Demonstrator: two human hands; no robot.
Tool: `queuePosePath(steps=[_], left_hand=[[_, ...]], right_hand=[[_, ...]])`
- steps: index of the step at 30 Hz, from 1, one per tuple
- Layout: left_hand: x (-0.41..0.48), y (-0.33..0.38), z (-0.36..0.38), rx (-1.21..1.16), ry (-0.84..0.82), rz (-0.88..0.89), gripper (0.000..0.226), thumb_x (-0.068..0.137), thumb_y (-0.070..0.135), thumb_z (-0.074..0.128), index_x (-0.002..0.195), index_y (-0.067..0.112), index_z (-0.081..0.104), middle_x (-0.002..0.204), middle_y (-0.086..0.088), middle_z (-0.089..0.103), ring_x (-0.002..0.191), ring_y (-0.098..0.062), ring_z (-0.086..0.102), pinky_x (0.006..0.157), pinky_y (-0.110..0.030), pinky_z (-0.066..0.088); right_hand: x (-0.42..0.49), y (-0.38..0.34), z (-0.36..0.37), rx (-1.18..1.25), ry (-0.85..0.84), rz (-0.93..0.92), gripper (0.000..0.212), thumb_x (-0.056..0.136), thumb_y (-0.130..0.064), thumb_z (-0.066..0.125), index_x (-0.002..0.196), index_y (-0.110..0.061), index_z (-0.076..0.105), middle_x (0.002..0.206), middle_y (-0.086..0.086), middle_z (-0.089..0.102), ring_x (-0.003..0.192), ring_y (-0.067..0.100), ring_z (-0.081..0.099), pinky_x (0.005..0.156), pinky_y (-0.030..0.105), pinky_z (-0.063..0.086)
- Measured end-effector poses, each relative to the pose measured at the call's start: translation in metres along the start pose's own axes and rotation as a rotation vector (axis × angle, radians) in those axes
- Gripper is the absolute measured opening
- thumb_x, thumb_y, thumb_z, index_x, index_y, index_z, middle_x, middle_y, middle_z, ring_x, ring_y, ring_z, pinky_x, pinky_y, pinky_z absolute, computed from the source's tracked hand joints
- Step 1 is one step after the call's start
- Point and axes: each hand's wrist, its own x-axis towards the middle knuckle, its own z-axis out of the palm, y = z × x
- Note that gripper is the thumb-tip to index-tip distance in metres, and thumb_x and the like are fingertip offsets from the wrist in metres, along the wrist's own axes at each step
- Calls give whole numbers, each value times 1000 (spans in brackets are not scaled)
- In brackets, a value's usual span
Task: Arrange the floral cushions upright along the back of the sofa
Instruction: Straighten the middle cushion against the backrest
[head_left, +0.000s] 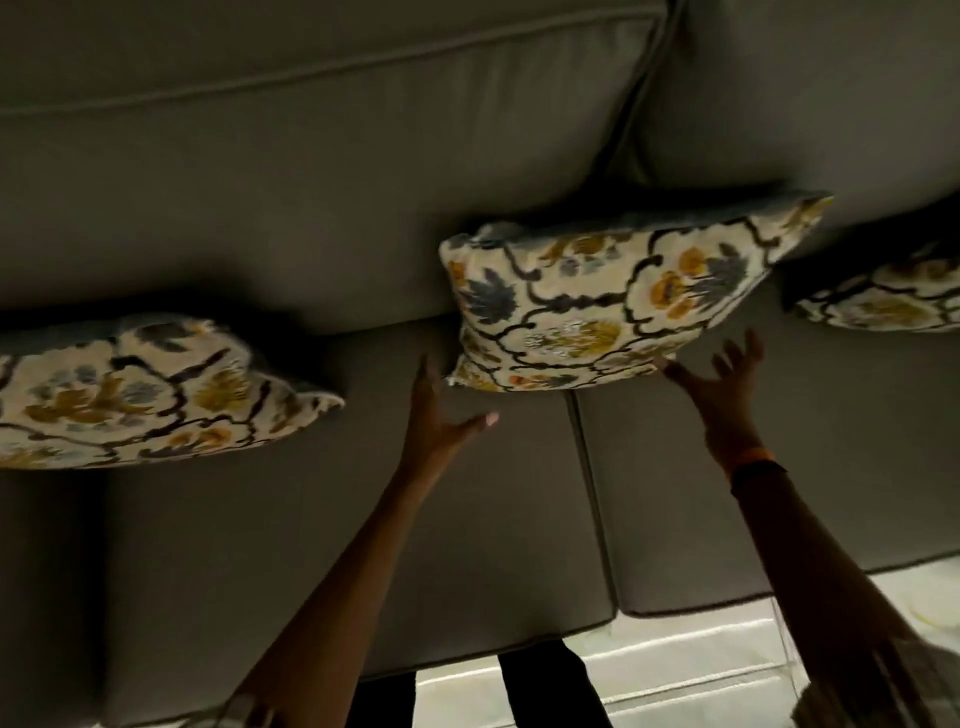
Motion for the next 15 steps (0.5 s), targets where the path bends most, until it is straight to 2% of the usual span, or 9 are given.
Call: queuePosePath(steps=[2,4,5,6,7,8,9,11,15], left_hand=[[24,27,16,-106,43,96,119,70,6,91,160,16,13,152,23,31,132,21,36,110,-12,39],[41,48,31,-106,22,169,101,72,-11,85,150,24,32,137,33,52,120,24,49,96,-4,46],[45,57,40,-82,-4,188,90,73,-14,82,140,30,42,127,32,64,117,19,56,94,-8,50],[48,62,47,-88,-8,202,84,73,-13,83,135,31,47,126,24,69,120,9,61,98,-17,54],[48,67,53,-112,8,205,83,72,-9,86,136,28,49,133,10,69,127,-5,61,104,-29,55],[44,71,58,-162,17,200,85,70,-1,89,139,26,48,140,-3,64,134,-16,58,110,-36,51],[41,72,63,-192,36,210,87,68,8,91,139,31,47,142,-8,60,137,-21,55,112,-35,49],[35,72,70,-203,62,216,85,64,20,89,135,42,49,141,-8,60,137,-22,55,110,-30,49],[39,65,73,-155,75,168,94,64,19,89,144,8,42,146,-19,56,137,-25,55,110,-32,51]], right_hand=[[35,-13,-11,-53,-129,-108,114,76,-8,91,164,-15,20,169,13,30,152,27,38,121,46,42],[57,-30,-14,-105,-317,-196,114,65,-29,99,157,-8,37,159,12,50,142,16,55,114,38,51],[61,-40,-14,-104,-405,-201,111,62,-33,98,154,-3,42,153,14,57,136,11,62,110,34,55],[63,-47,-14,-97,-457,-220,105,65,-27,97,152,0,45,150,16,60,133,10,64,107,31,57],[66,-50,-15,-87,-471,-248,97,69,-14,94,151,2,45,149,17,60,134,12,64,106,29,57],[67,-52,-18,-71,-462,-267,90,73,1,89,151,3,44,149,18,60,135,16,63,105,28,58],[68,-52,-22,-48,-453,-295,87,75,10,85,151,3,44,149,17,61,136,20,62,104,28,58],[74,-46,-29,-15,-444,-308,85,75,13,85,150,2,46,148,18,62,135,24,64,105,34,58],[84,-23,-23,-46,-418,-295,86,73,4,91,148,-2,50,146,18,64,136,29,64,108,56,55]])
